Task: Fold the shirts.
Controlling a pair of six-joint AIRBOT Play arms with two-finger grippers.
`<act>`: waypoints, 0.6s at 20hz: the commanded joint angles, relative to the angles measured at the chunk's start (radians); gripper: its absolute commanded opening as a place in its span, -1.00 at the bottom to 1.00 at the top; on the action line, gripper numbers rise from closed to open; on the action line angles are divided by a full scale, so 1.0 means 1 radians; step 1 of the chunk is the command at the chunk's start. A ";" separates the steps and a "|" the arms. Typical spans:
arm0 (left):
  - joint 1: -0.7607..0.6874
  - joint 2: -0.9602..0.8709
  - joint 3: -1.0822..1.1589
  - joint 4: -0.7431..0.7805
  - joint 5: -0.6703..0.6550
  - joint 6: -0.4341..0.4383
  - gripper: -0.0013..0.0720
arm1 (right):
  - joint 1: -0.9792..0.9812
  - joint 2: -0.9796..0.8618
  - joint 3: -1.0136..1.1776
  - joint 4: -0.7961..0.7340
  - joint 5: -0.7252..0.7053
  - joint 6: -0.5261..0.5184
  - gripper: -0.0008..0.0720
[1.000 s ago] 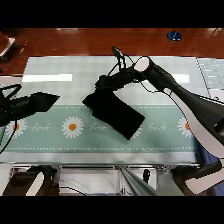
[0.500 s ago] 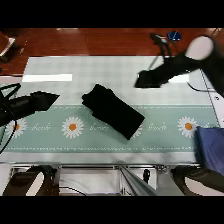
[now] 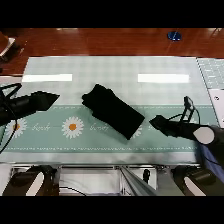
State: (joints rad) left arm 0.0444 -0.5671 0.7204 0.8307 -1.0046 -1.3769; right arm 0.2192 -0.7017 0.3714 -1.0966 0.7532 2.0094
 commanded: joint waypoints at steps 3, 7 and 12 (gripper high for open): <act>-0.002 -0.032 -0.001 0.000 0.000 0.000 -0.90 | -0.001 -0.213 -0.105 0.547 -0.137 -0.383 0.14; -0.002 -0.042 -0.001 -0.001 -0.002 -0.001 -0.90 | -0.001 -0.385 -0.098 0.940 -0.131 -0.727 0.14; -0.001 -0.046 -0.001 -0.001 -0.001 -0.001 -0.90 | 0.013 -0.579 0.038 0.955 -0.043 -0.823 0.14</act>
State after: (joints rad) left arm 0.0437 -0.6102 0.7200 0.8303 -1.0058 -1.3773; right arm 0.2226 -1.1751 0.3439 -0.2150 0.6781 1.2972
